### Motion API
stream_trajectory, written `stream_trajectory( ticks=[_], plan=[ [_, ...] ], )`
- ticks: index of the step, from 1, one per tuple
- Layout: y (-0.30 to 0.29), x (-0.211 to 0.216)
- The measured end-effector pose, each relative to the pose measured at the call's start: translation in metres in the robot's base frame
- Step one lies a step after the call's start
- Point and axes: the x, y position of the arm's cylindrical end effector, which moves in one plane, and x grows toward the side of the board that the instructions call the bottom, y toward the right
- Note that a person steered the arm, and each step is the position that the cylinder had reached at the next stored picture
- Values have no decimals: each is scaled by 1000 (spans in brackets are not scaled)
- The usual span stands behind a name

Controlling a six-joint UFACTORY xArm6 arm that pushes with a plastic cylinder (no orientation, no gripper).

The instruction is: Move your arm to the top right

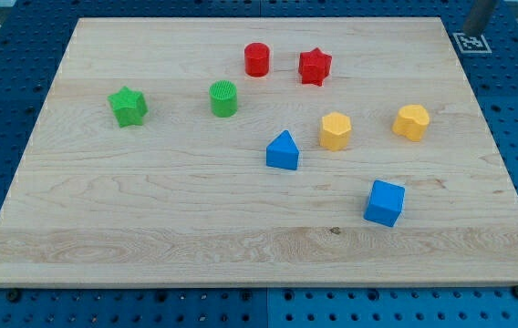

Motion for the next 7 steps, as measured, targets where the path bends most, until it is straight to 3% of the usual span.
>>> stream_trajectory(
  ticks=[5,7],
  plan=[
    [0,25],
    [-41,36]
  ],
)
